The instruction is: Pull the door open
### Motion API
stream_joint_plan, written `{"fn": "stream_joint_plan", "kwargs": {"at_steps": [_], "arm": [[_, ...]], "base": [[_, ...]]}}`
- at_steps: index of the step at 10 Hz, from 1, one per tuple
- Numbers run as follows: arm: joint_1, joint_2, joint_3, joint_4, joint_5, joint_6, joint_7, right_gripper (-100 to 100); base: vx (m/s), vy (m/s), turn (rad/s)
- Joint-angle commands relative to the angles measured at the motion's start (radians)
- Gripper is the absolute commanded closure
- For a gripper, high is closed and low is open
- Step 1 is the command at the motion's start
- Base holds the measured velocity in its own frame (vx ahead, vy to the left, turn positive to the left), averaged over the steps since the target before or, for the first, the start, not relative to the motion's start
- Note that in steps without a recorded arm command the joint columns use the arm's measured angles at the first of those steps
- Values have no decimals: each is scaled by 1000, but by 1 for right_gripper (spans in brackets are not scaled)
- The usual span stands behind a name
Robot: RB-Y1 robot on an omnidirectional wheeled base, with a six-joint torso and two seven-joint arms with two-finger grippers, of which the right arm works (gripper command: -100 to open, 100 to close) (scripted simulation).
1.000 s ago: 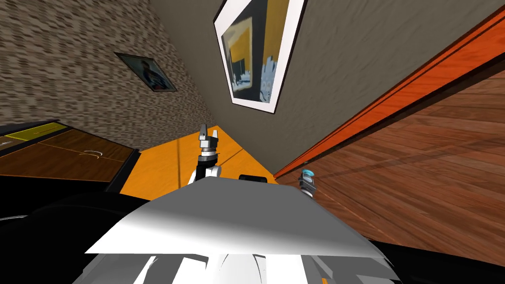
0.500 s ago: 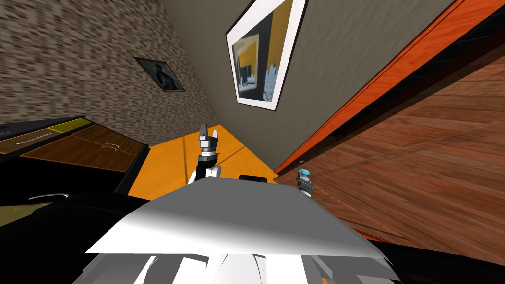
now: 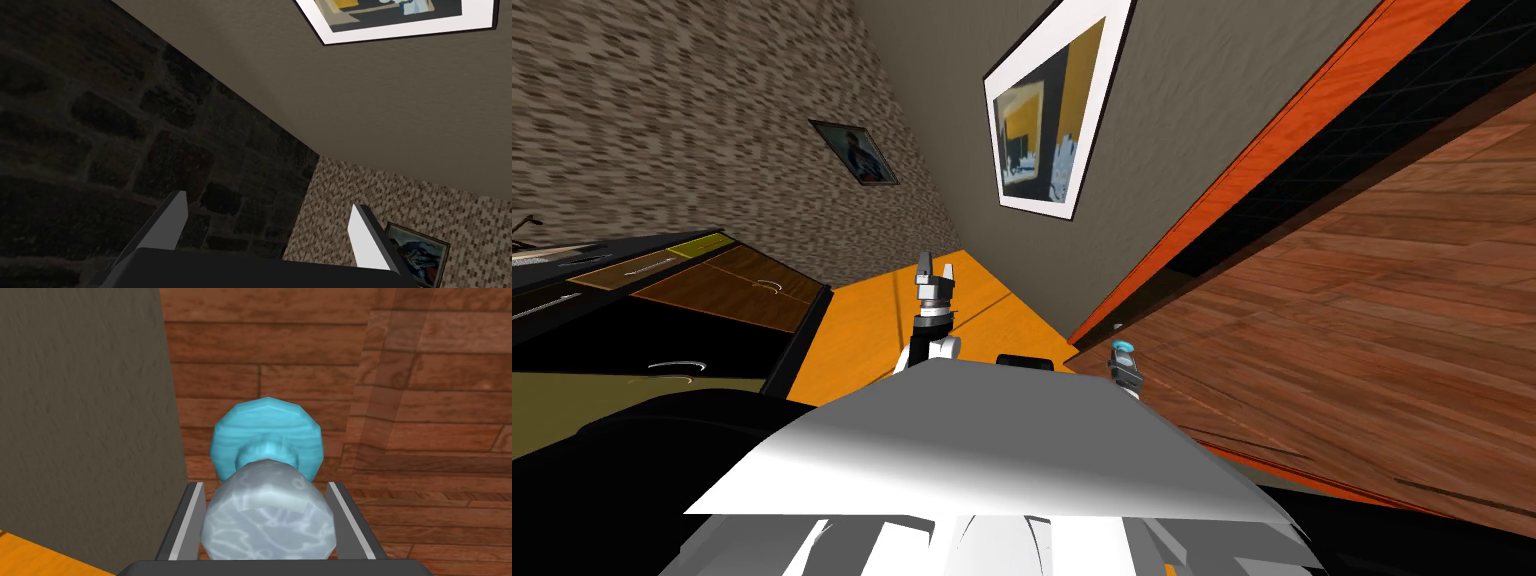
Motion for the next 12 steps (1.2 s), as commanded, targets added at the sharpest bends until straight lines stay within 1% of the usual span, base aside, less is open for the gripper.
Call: {"fn": "stream_joint_plan", "kwargs": {"at_steps": [1, 3, 4, 5, 12], "arm": [[11, -7, 24, -6, 17, -14, -10, 100], [20, -20, 53, -16, 39, -30, -22, 100], [23, -19, 42, -25, 31, -20, -12, 100], [28, -24, 63, -24, 47, -30, -21, 100], [38, -56, 143, -22, 113, -87, -61, 100]], "base": [[-276, -16, 57], [-245, 19, 48], [-113, 12, 5], [-186, -16, 75], [-246, -33, 87]]}}
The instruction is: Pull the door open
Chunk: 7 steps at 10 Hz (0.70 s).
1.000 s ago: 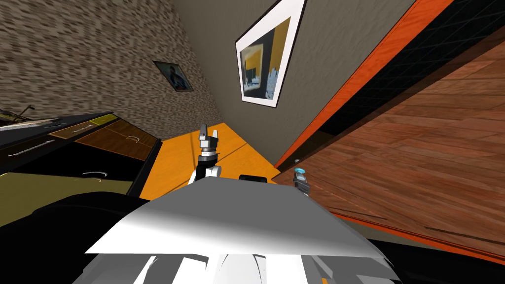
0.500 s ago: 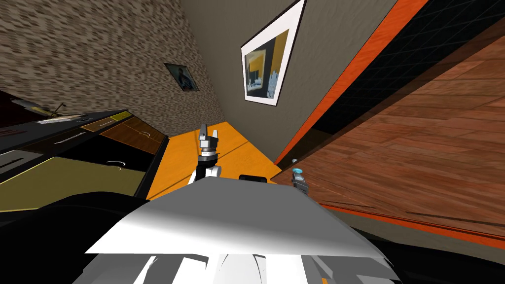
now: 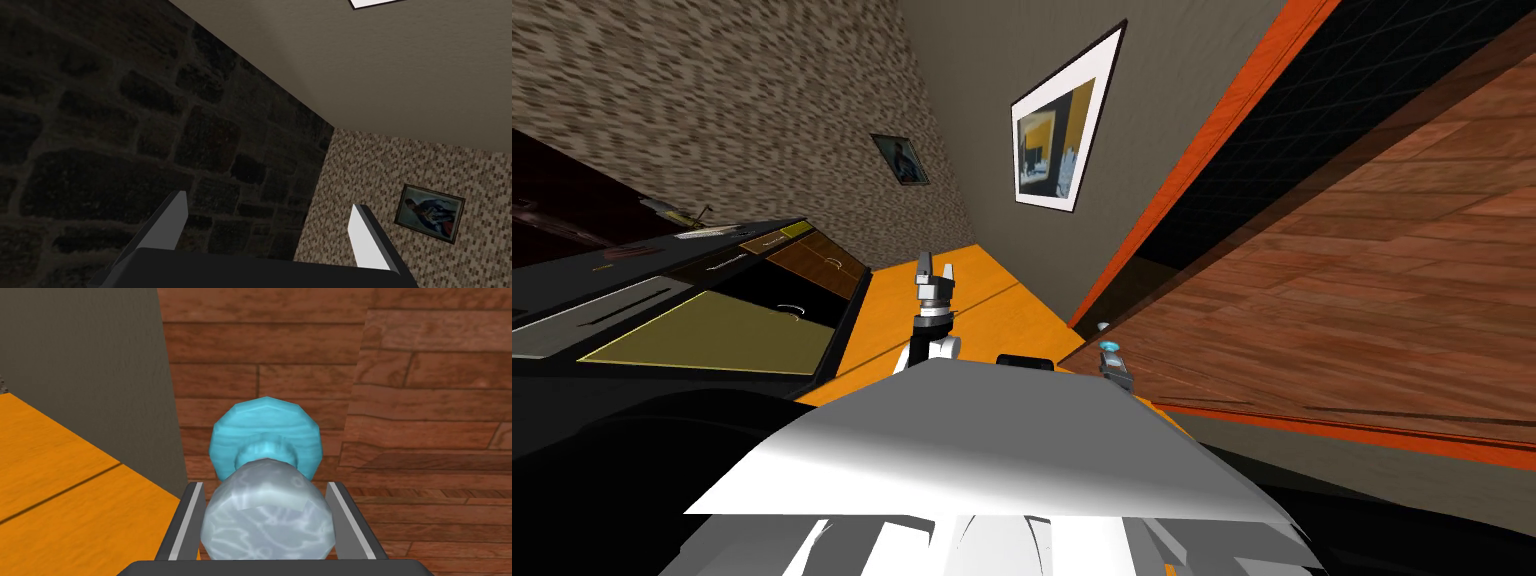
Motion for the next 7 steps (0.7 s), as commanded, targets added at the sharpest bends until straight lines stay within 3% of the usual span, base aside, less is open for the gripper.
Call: {"fn": "stream_joint_plan", "kwargs": {"at_steps": [1, 7], "arm": [[0, 0, 0, 0, 0, 0, 0, 100], [-17, -26, 37, 43, 31, -34, -52, 100]], "base": [[-126, -3, 17], [-223, -24, 136]]}}
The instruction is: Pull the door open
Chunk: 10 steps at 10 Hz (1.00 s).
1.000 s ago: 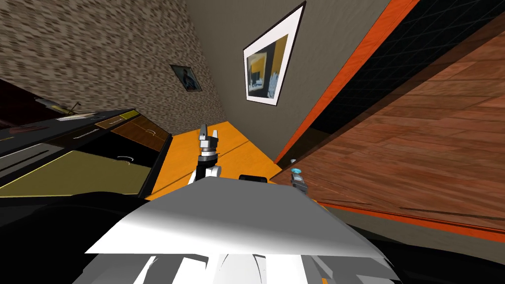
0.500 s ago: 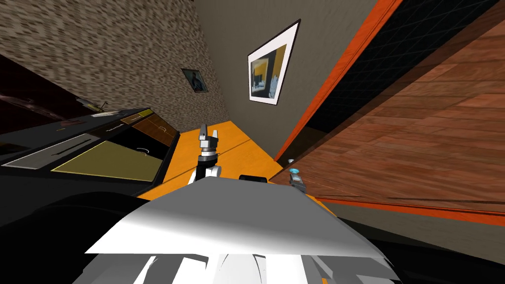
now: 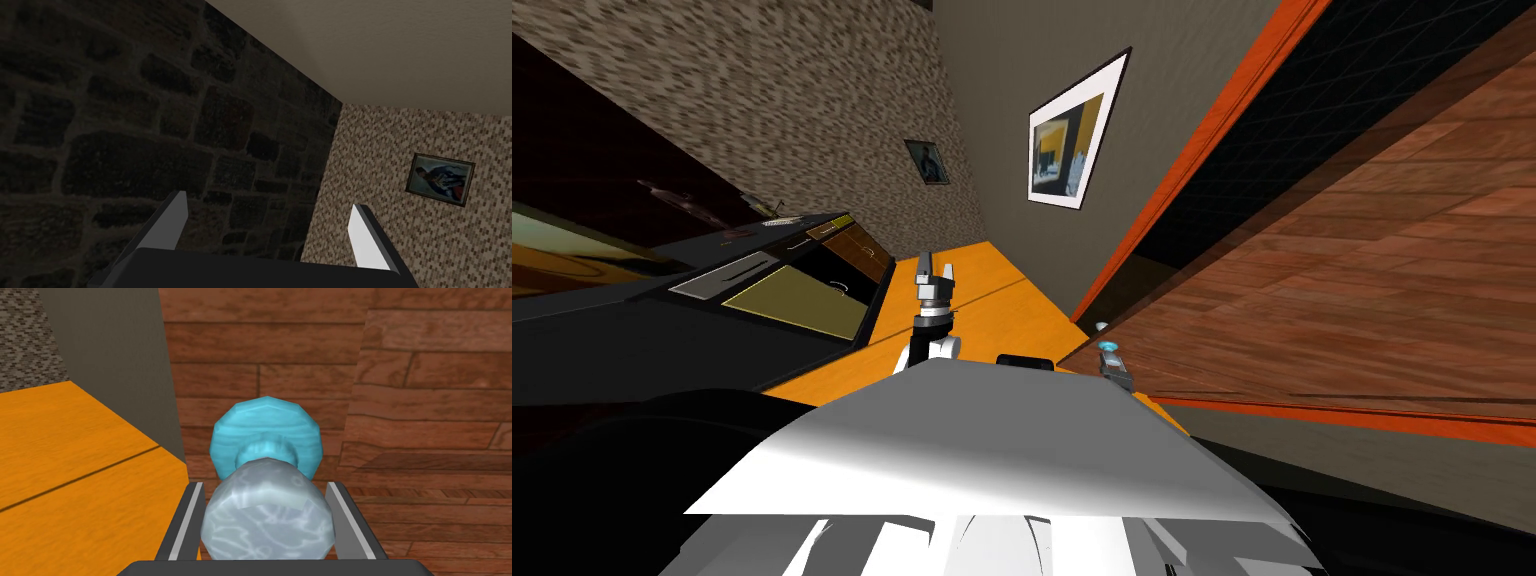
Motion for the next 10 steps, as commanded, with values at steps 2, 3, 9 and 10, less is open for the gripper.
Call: {"fn": "stream_joint_plan", "kwargs": {"at_steps": [2, 3, 9, 10], "arm": [[-6, -11, 15, 17, 13, -16, -22, 100], [-8, -14, 18, 22, 16, -20, -27, 100], [-22, -26, 38, 54, 29, -39, -55, 100], [-25, -29, 43, 61, 32, -44, -62, 100]], "base": [[-231, -17, 119], [-232, -16, 100], [-171, -24, 101], [-180, -45, 130]]}}
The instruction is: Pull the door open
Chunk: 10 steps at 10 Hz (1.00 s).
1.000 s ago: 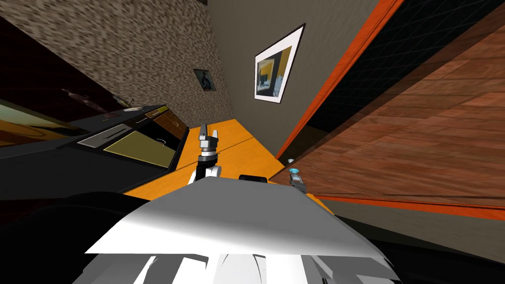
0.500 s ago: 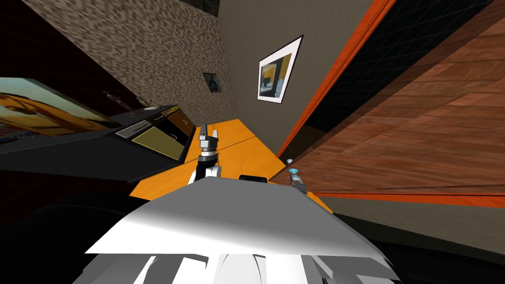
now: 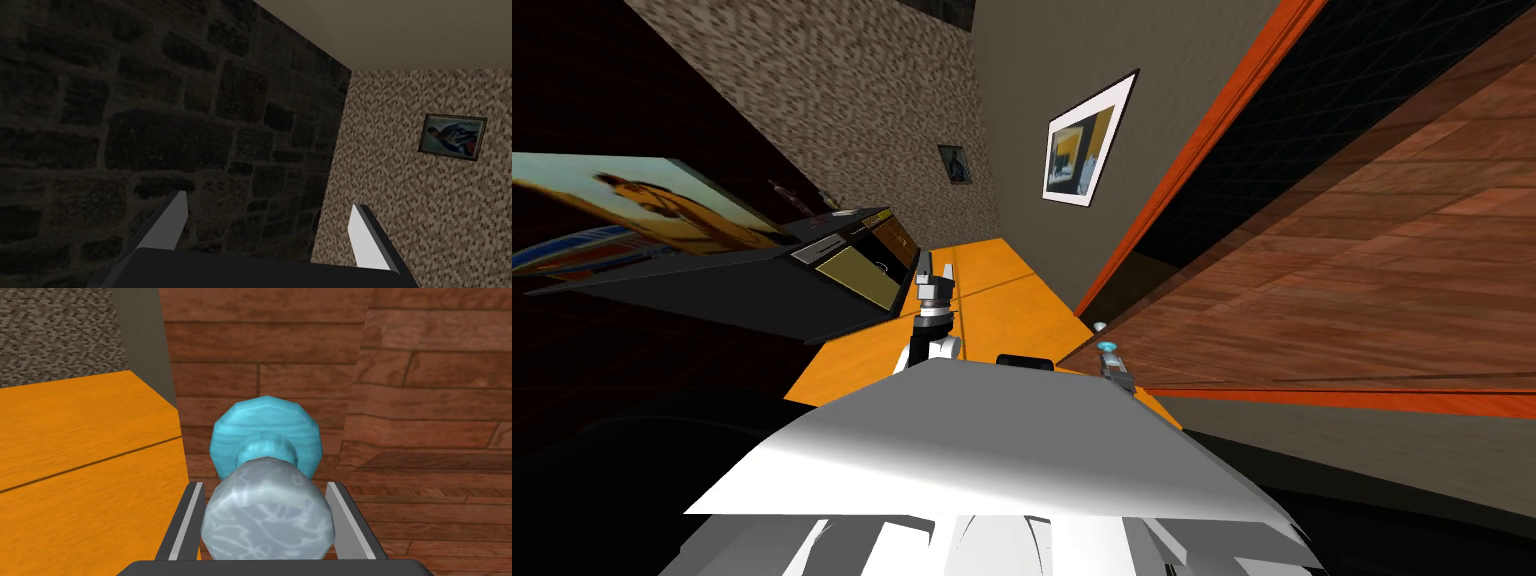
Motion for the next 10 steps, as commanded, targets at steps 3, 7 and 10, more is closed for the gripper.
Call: {"fn": "stream_joint_plan", "kwargs": {"at_steps": [3, 7, 10], "arm": [[-11, -10, 17, 27, 11, -22, -26, 100], [-19, -15, 27, 38, 18, -29, -37, 100], [-16, -8, 47, 92, 32, -80, -60, 100]], "base": [[-195, -23, 131], [-184, -40, 91], [-5, 8, 28]]}}
